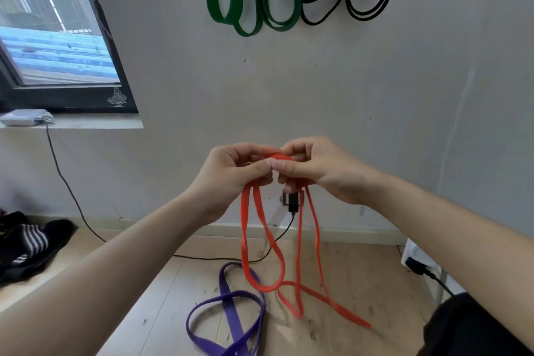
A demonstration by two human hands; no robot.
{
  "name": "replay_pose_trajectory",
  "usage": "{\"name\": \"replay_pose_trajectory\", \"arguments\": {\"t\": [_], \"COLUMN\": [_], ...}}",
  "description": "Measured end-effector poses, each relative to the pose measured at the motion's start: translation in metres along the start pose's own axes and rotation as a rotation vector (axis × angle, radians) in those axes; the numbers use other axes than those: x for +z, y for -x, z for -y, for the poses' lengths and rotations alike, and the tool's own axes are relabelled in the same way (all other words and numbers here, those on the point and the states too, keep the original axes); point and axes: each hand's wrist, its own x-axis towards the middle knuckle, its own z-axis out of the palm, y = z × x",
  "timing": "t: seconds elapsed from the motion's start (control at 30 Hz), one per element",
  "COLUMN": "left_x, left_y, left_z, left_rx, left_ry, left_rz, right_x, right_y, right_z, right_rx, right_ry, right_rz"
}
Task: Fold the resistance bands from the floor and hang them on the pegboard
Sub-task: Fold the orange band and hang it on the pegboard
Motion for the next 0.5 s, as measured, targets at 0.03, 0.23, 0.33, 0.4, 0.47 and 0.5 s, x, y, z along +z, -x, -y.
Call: {"name": "replay_pose_trajectory", "arguments": {"t": [0.03,0.23,0.33,0.4,0.47,0.5], "left_x": [0.0,-0.008,-0.013,-0.016,-0.019,-0.02], "left_y": [0.0,0.002,0.005,0.006,0.006,0.007], "left_z": [0.0,0.003,0.01,0.016,0.024,0.028], "left_rx": [-0.008,-0.12,-0.148,-0.163,-0.178,-0.191], "left_ry": [-0.002,-0.092,-0.134,-0.183,-0.221,-0.235], "left_rz": [0.001,0.13,0.242,0.281,0.293,0.294], "right_x": [-0.002,-0.013,-0.019,-0.023,-0.026,-0.027], "right_y": [-0.001,-0.002,-0.001,-0.001,-0.001,-0.001], "right_z": [0.0,0.003,0.004,0.005,0.005,0.005], "right_rx": [-0.008,-0.026,-0.027,-0.035,-0.046,-0.053], "right_ry": [0.015,0.059,0.002,-0.018,-0.038,-0.048], "right_rz": [-0.032,-0.112,-0.139,-0.176,-0.222,-0.246]}}
